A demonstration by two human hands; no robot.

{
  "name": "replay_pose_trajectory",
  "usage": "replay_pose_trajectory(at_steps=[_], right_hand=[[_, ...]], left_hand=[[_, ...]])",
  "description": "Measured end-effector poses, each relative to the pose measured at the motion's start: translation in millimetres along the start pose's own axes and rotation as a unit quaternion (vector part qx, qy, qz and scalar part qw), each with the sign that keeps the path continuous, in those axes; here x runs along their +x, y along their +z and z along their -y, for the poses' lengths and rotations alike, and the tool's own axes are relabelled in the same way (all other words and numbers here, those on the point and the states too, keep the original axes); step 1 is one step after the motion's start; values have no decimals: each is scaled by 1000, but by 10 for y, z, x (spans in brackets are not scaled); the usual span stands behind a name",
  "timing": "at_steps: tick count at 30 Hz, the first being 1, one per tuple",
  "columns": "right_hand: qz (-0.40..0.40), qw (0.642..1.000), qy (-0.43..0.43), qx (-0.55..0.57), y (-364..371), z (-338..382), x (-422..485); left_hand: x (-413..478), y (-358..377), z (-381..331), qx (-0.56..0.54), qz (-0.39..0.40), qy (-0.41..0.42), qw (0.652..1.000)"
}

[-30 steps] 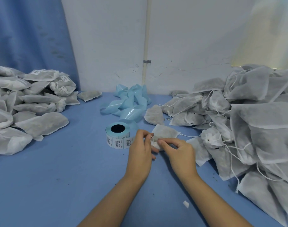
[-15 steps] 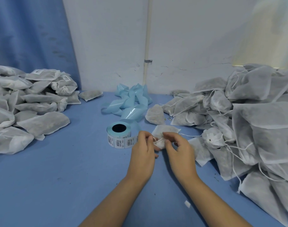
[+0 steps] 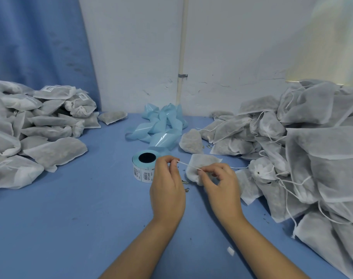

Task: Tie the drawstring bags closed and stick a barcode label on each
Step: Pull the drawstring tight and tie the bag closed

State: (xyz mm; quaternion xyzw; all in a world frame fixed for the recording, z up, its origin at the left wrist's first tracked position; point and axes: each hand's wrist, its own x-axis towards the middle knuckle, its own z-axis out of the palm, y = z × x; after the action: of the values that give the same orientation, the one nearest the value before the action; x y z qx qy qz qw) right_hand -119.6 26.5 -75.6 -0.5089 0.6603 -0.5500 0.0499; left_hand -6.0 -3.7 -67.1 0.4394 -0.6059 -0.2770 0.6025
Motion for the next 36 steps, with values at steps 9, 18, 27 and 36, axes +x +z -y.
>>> replay_pose_trajectory(at_steps=[9, 18, 27, 36], right_hand=[[4, 1000, -27, -5, 4, 52, -50], [7, 1000, -15, -10, 4, 75, -79], [106, 976, 147, 119, 30, 172, -136], [92, 900, 283, 319, -39, 289, -30]], left_hand=[[-42, -51, -76, 48, 13, 122, 991], [-118, -4, -20, 97, 166, 46, 980], [-12, -65, 6, 6, 184, -91, 979], [4, -57, 22, -80, 280, -83, 953]])
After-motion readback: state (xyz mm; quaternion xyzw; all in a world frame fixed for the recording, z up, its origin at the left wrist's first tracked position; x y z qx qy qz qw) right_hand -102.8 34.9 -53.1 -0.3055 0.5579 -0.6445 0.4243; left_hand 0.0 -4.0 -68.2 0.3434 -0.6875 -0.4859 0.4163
